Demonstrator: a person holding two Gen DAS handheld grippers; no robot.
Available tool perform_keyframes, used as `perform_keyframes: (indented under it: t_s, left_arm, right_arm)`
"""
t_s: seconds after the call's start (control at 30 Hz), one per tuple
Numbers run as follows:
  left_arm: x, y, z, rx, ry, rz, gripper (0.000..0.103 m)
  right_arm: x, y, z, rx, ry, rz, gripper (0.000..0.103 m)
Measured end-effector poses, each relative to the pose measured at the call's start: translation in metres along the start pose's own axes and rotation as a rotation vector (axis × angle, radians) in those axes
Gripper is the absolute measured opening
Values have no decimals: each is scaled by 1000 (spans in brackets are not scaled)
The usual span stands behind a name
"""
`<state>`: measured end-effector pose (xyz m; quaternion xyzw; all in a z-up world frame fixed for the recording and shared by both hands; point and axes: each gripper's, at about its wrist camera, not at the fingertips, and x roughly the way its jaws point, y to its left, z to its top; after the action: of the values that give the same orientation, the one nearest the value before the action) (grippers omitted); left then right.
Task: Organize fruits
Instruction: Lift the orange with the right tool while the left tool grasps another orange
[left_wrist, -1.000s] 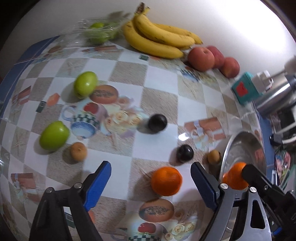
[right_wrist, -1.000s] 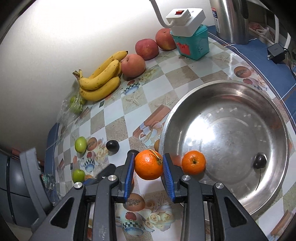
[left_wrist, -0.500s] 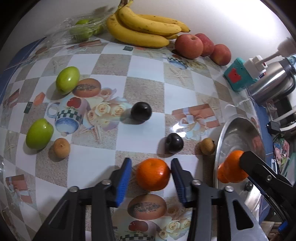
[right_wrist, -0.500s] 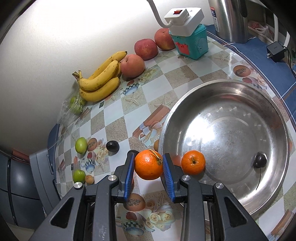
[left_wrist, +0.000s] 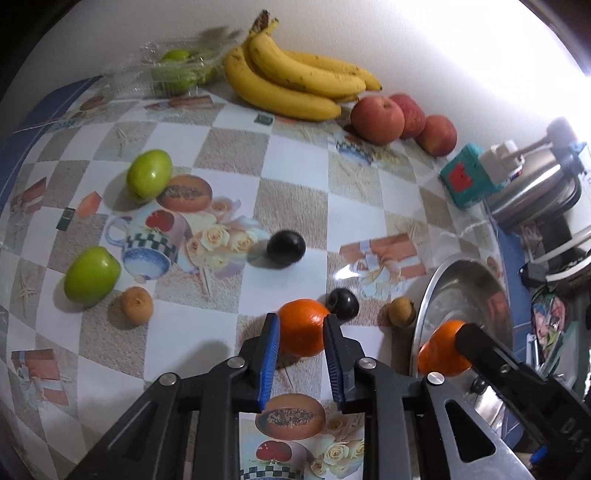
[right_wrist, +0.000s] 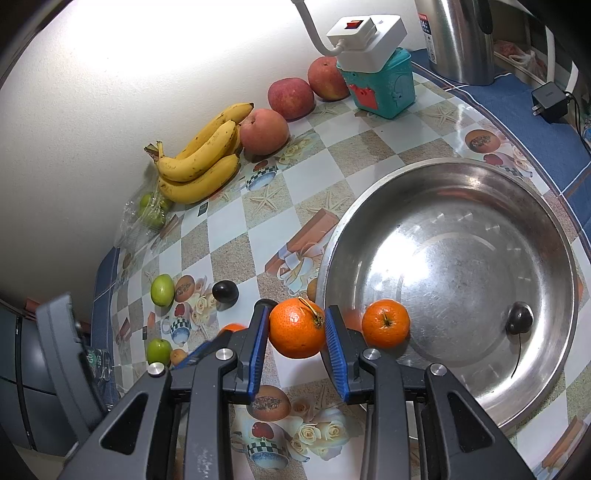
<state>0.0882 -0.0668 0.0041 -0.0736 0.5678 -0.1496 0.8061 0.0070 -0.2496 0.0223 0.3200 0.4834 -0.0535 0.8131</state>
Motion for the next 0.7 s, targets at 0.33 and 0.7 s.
perform_keyframes:
  t_s: [0.33, 0.7]
  left_arm:
    - [1, 8, 3, -31, -12, 16, 33]
    - [15, -10, -1, 62, -1, 19, 66]
  right_arm:
    - [1, 0, 0, 4, 5, -1, 33]
    - [2, 0, 0, 3, 10, -2, 33]
